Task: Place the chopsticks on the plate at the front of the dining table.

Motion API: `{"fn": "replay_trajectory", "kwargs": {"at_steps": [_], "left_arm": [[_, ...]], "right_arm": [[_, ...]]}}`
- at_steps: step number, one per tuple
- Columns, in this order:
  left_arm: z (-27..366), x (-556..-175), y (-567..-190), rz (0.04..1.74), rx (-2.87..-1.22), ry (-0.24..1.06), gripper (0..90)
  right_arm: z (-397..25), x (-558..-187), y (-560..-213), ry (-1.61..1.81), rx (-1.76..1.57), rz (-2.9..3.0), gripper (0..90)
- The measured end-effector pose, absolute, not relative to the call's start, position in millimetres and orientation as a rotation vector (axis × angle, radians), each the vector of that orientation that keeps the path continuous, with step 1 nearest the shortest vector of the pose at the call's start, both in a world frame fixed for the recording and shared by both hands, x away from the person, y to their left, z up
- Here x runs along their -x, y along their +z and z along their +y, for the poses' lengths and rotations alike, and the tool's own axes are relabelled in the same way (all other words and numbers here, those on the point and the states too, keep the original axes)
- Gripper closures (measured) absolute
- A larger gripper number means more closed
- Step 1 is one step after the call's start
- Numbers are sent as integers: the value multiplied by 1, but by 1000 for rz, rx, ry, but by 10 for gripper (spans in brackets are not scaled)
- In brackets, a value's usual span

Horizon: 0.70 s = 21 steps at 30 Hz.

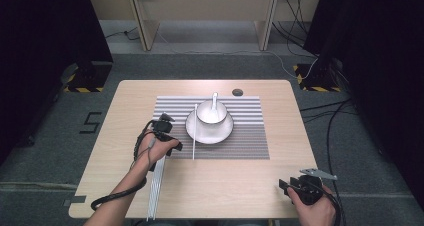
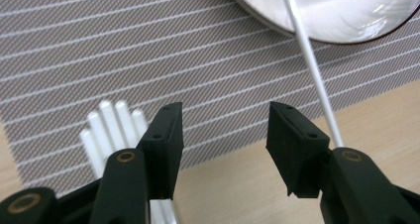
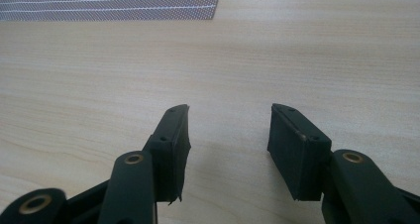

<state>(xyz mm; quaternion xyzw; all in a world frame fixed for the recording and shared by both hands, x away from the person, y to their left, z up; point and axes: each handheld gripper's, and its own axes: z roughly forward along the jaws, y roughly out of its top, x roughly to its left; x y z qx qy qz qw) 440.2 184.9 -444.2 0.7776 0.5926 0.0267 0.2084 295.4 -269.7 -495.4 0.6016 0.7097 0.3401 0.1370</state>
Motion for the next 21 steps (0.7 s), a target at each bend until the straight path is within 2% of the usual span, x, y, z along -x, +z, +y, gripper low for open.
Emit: {"fn": "replay_trajectory", "kwargs": {"at_steps": [4,10,21], "left_arm": [[195,-432,-443,1687,-2158,49,484],[215,-418,-445,1715,-2173,89,485],[247,-401,-459,1787,-2173,87,509]], "right_arm": [[-270,-295,-495,988,-1743,2052,507],[-270,-295,-495,987,-1750,2046,507],[-270,-295,-494,987,-1745,2044,507]]}}
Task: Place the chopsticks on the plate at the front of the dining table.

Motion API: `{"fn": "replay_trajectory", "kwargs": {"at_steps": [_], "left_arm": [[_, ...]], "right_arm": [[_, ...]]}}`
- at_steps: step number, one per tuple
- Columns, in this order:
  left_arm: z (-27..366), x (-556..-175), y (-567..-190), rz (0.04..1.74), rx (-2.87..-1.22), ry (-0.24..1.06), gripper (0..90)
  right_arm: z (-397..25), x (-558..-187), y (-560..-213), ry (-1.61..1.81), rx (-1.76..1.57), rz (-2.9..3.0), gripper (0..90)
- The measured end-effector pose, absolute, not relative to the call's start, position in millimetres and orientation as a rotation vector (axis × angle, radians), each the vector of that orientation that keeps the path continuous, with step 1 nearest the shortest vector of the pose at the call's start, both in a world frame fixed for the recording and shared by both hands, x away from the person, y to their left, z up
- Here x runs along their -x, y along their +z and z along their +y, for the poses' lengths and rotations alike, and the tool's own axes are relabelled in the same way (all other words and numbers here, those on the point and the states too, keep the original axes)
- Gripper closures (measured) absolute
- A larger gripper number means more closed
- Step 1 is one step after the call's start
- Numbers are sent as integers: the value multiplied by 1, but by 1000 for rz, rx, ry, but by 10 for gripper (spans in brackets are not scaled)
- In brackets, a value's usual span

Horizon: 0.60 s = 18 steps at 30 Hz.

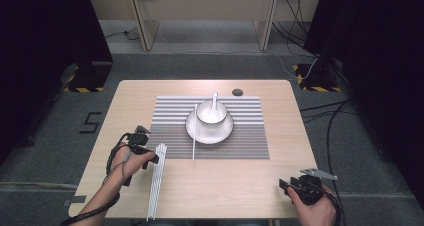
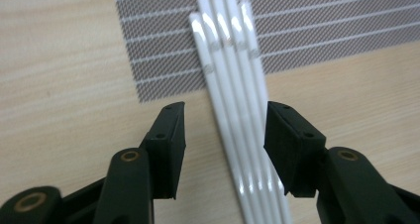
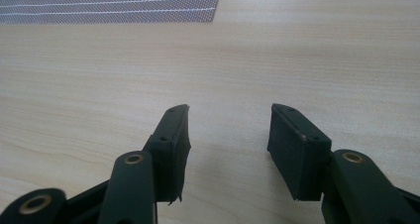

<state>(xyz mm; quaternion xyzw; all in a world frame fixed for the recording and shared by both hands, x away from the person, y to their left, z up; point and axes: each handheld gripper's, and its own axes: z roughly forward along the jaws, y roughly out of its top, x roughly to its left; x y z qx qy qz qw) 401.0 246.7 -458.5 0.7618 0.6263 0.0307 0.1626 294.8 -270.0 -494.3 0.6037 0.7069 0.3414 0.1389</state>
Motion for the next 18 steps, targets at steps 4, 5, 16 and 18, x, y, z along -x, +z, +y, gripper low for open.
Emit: {"fn": "replay_trajectory", "kwargs": {"at_steps": [4,5,16,18], "left_arm": [[250,-398,-464,1794,-2177,86,527],[250,-398,-465,1794,-2178,83,529],[243,-399,-471,1796,-2209,84,552],[242,-400,-473,1798,-2217,77,556]], "right_arm": [[-270,-295,-494,987,-1747,2041,507],[-270,-295,-494,987,-1747,2043,507],[-271,-294,-494,986,-1747,2044,507],[-271,-294,-494,987,-1746,2044,507]]}}
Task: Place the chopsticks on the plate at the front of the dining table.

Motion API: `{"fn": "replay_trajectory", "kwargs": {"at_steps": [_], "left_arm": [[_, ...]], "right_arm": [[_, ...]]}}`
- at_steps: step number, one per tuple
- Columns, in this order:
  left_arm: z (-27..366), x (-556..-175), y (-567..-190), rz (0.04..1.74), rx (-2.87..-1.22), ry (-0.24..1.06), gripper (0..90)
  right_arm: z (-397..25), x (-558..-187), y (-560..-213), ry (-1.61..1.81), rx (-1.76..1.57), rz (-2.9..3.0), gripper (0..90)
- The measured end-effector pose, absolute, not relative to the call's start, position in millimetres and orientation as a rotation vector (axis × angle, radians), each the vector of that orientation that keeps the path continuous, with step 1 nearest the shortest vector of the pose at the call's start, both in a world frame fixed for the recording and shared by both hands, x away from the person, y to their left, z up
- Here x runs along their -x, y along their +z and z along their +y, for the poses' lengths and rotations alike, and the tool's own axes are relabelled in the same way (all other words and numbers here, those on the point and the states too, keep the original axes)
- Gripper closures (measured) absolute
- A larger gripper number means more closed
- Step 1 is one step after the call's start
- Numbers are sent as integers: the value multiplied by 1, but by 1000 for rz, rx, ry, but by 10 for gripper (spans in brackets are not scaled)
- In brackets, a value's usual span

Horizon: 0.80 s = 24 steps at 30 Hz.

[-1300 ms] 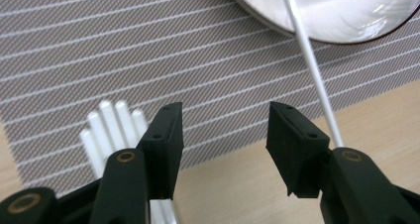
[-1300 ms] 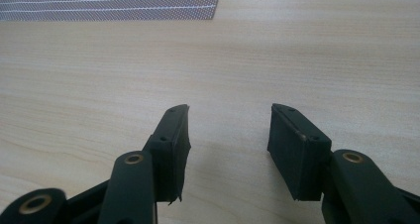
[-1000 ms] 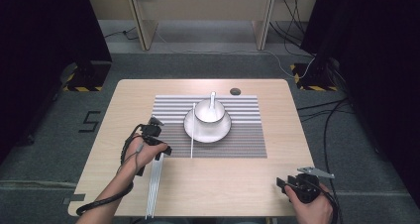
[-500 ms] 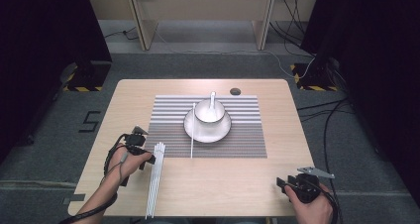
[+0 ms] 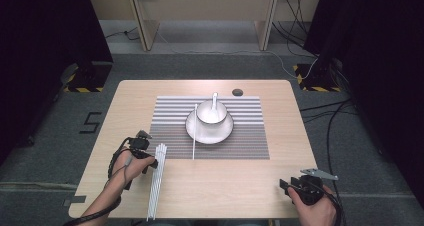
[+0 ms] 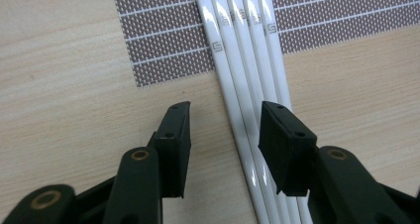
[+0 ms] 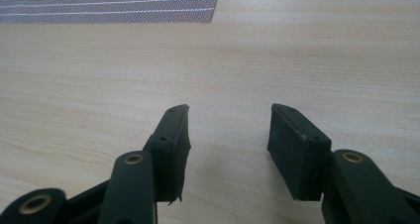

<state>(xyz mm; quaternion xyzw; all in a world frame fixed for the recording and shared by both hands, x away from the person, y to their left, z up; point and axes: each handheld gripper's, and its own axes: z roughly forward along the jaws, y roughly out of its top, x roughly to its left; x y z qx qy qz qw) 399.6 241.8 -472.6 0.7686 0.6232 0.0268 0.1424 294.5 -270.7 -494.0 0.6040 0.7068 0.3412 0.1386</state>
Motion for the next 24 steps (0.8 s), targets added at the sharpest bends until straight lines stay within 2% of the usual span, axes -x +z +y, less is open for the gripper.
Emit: {"fn": "replay_trajectory", "kwargs": {"at_steps": [19,24], "left_arm": [[243,-402,-478,1803,-2277,65,631],[243,-402,-478,1790,-2325,98,688]], "right_arm": [[-271,-294,-494,990,-1745,2042,508],[-271,-294,-494,990,-1745,2042,508]]}}
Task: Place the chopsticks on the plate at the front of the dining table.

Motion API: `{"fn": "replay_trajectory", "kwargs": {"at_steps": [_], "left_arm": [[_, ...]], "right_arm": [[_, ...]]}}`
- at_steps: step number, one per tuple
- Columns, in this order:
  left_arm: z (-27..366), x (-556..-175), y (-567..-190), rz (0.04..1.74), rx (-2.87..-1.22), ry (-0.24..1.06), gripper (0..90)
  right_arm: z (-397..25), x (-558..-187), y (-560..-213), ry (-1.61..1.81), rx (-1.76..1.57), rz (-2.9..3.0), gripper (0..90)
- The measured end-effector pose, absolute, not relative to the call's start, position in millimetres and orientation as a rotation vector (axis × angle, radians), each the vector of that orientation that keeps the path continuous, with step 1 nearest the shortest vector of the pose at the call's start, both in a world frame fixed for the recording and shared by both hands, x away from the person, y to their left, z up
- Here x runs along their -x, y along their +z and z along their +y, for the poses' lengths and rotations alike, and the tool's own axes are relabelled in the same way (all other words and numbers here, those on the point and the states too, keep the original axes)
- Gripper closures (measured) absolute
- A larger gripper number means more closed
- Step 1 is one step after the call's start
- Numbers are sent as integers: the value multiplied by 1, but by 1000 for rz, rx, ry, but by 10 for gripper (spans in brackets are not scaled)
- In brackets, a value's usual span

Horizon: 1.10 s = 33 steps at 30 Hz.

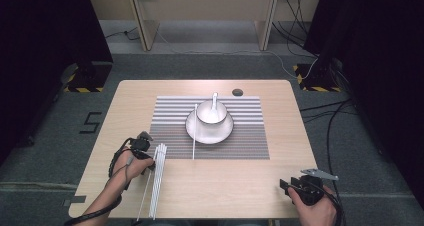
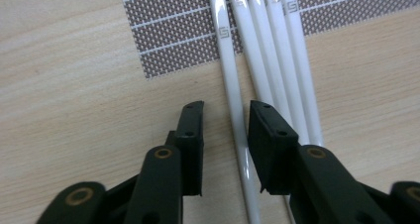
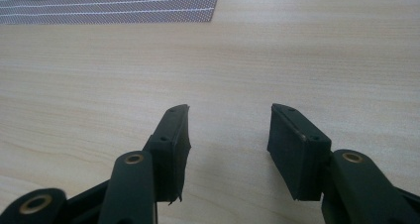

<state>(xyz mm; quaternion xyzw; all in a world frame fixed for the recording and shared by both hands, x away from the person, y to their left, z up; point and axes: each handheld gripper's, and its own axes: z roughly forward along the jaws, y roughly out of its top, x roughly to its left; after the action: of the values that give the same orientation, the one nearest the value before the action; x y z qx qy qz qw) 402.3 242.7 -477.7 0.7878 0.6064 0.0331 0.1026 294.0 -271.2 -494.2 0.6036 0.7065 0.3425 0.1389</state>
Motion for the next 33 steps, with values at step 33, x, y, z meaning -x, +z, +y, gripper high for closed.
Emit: {"fn": "replay_trajectory", "kwargs": {"at_steps": [33], "left_arm": [[285,-400,-477,1857,-2359,136,803]], "right_arm": [[-271,-294,-495,985,-1746,2046,508]]}}
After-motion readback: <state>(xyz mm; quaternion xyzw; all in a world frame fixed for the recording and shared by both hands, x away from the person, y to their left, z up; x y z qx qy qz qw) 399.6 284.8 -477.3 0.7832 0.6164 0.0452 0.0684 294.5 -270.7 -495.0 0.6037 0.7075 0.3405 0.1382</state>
